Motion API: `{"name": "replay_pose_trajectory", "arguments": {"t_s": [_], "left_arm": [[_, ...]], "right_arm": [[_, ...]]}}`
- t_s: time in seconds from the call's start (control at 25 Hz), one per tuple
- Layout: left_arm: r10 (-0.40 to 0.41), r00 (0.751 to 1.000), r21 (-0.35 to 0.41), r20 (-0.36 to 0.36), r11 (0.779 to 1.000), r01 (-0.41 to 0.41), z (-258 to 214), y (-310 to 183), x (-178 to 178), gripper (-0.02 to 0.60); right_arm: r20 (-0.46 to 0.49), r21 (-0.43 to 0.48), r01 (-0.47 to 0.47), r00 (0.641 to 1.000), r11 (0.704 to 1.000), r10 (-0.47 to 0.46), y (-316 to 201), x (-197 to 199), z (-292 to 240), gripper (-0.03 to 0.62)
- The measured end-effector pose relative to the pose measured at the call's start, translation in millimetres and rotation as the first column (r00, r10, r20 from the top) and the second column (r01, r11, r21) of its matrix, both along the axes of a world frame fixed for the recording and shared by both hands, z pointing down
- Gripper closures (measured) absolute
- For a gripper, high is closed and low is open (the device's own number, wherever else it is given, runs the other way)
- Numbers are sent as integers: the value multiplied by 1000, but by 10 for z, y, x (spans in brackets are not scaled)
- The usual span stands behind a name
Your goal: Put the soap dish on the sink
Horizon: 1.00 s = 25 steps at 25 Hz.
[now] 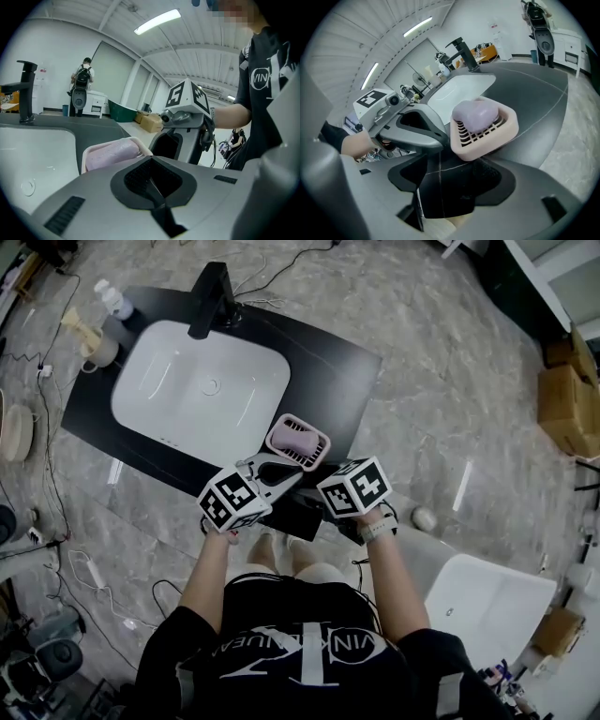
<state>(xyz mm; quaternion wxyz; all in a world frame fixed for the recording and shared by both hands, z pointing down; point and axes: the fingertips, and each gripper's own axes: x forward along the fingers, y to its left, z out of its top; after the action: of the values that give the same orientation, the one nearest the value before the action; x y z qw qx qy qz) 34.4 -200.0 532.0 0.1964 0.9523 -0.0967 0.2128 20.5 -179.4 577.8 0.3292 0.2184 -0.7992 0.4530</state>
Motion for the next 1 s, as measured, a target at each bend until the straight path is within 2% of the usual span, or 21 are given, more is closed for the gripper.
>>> {"name": "replay_pose_trajectory", "arguments": {"t_s": [0.24,0.48,0.76,0.92,1.0], "left_arm": [[70,997,5,-19,998,-70,-17,46,87,568],[192,980,92,51,976,-196,-30,127,254,568],[167,985,81,51,982,-170,-2,107,306,568],[165,981,85,99,981,-173,99,107,310,568],[165,981,79,98,982,-173,128,124,327,568]], "right_arm": [[-7,5,72,997,997,-72,39,-1,6,304],[-27,24,131,991,991,-130,91,29,19,303],[-53,24,136,989,990,-135,108,52,12,303],[-70,20,141,988,990,-140,135,90,27,303],[-70,28,137,988,990,-135,144,104,33,303]]}}
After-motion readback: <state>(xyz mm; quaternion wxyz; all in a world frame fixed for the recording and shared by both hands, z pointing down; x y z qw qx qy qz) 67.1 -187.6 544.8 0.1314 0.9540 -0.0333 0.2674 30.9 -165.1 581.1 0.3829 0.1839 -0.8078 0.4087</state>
